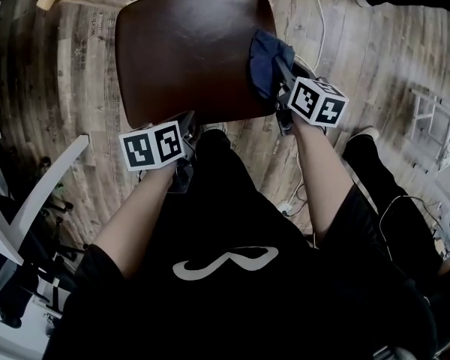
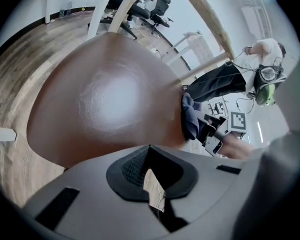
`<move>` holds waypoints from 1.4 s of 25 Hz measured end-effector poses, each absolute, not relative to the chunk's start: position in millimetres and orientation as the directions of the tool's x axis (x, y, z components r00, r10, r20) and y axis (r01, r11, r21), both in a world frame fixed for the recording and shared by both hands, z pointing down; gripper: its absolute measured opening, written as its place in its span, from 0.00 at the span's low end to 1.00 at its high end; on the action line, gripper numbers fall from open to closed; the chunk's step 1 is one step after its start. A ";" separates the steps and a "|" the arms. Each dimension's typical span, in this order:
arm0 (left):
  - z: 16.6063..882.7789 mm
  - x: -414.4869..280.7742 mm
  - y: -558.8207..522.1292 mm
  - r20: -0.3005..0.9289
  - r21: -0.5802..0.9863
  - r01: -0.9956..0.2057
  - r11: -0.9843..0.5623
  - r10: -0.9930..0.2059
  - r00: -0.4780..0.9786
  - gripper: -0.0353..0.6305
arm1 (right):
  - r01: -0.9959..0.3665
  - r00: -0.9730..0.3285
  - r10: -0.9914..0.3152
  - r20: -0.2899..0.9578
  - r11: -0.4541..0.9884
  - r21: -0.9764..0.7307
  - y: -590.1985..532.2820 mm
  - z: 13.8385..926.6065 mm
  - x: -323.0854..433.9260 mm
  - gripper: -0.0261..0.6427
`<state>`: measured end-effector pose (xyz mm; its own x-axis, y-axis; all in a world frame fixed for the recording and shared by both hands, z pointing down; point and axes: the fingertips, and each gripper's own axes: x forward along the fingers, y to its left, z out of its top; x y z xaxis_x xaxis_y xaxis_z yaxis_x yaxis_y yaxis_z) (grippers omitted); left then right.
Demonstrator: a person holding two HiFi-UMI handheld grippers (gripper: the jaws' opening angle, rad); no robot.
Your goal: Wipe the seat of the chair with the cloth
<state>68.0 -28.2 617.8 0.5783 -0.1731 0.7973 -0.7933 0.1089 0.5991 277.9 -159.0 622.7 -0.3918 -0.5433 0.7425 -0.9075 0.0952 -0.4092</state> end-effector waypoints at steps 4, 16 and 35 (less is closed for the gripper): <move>619.4 70.0 -12.5 0.799 0.599 -0.793 0.114 -0.155 0.581 0.07 | -0.909 -0.385 -0.556 0.737 0.092 -0.406 -159.9 619.5 276.9 0.12; 618.9 25.2 14.9 0.797 0.602 -0.777 0.183 -0.193 0.572 0.07 | -0.900 -0.401 -0.602 0.690 0.119 -0.420 -159.0 583.4 242.8 0.12; 610.7 -108.4 75.9 0.812 0.582 -0.796 0.170 -0.185 0.554 0.07 | -0.797 -0.567 -0.567 0.598 0.193 -0.572 -92.7 552.8 30.1 0.12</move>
<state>-108.4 75.9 610.7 0.5539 -0.1852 0.8117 -0.7956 0.1695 0.5816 30.1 -92.7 552.8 -0.5668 -0.5671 0.5976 -0.7969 0.1932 -0.5724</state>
